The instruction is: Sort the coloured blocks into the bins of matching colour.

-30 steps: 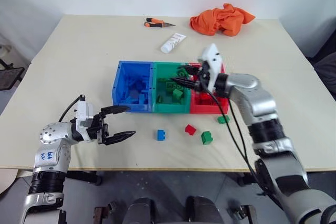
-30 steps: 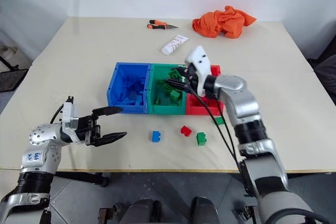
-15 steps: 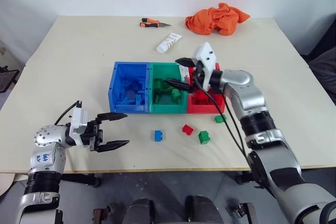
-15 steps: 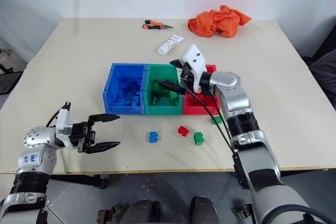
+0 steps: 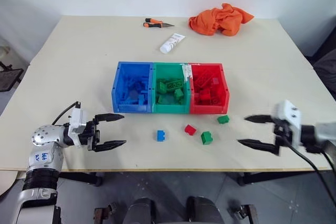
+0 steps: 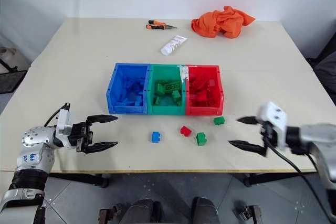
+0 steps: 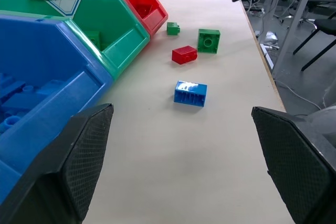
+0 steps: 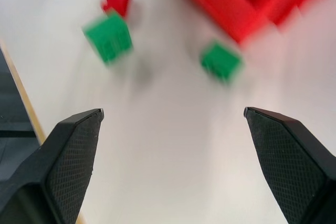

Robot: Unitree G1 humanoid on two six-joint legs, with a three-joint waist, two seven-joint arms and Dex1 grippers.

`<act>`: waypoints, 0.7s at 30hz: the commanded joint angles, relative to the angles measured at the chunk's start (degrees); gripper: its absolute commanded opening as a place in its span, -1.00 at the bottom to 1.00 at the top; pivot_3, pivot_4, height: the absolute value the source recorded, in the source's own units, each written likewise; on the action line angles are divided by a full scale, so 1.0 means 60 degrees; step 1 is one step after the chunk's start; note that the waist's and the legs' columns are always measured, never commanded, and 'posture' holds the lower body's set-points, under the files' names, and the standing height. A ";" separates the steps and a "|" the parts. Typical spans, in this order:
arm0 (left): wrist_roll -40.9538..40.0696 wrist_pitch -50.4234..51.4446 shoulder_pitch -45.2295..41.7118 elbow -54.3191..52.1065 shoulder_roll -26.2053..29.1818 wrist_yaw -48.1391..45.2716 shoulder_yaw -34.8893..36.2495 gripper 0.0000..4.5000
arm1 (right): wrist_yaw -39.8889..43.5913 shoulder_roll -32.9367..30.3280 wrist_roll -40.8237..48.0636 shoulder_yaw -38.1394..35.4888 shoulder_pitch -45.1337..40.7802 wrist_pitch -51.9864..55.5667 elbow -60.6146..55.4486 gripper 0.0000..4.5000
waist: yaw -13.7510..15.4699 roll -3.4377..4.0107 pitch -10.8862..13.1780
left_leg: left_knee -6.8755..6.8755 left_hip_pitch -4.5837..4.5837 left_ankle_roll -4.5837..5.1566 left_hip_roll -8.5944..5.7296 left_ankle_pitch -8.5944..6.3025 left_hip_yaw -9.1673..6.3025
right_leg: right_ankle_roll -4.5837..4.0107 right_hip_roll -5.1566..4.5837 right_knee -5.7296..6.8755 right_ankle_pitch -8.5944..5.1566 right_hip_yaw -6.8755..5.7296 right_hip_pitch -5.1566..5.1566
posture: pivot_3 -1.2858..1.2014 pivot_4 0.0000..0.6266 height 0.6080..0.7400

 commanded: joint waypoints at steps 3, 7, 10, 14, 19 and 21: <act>-0.0262 0.0059 0.0061 -0.0381 0.0126 -0.0486 0.0148 1.00 | -0.0234 -0.0055 0.0197 -0.0465 0.0426 -0.0035 -0.0506 0.99 | -0.0034 0.0002 0.0000 | 0.0000 0.0007 0.0000 0.0005 0.0000 0.0001 | 0.0000 0.0002 -0.0001 0.0000 0.0003 0.0003 | 0.03 -0.52 1.00; -0.0333 0.0192 0.0095 -0.0642 0.0076 -0.0353 0.0153 1.00 | -0.0513 0.0183 0.0223 0.0381 -0.0053 0.0125 -0.0873 0.99 | -0.0032 0.0004 0.0001 | -0.0001 0.0005 -0.0001 0.0011 0.0000 0.0001 | 0.0000 0.0003 -0.0001 0.0000 0.0001 -0.0002 | 0.03 -0.52 1.00; -0.0401 0.0362 0.0213 -0.0984 0.0050 -0.0260 0.0161 1.00 | -0.0646 0.0402 0.0083 0.1312 -0.0646 0.0228 -0.1004 0.99 | -0.0031 0.0003 0.0000 | 0.0002 0.0003 -0.0001 0.0006 0.0000 -0.0002 | 0.0000 -0.0003 -0.0001 0.0000 0.0001 0.0000 | 0.03 -0.52 1.00; -0.0489 0.0645 0.0500 -0.1527 0.0018 -0.0207 0.0132 1.00 | -0.0509 0.0973 -0.0453 0.3068 -0.1967 -0.0068 -0.0618 0.99 | -0.0043 0.0007 0.0003 | 0.0004 0.0002 -0.0001 0.0007 0.0000 -0.0006 | 0.0000 -0.0001 -0.0002 0.0000 0.0000 -0.0003 | 0.03 -0.52 1.00; -0.0559 0.0848 0.0814 -0.2221 -0.0108 0.0050 0.0145 1.00 | -0.0306 0.2037 -0.1177 0.4695 -0.3744 -0.0643 0.0805 0.99 | -0.0034 0.0005 0.0001 | 0.0008 -0.0004 0.0000 0.0001 0.0000 -0.0007 | 0.0000 -0.0003 0.0001 0.0000 0.0000 -0.0006 | 0.03 -0.52 1.00; -0.0576 0.0926 0.0935 -0.2469 -0.0144 0.0172 0.0195 1.00 | -0.0243 0.2234 -0.1419 0.4991 -0.4075 -0.0928 0.1331 0.99 | -0.0012 0.0006 0.0002 | 0.0008 -0.0006 -0.0001 0.0002 0.0000 -0.0021 | 0.0000 0.0000 0.0007 0.0000 -0.0007 -0.0006 | 0.03 -0.52 1.00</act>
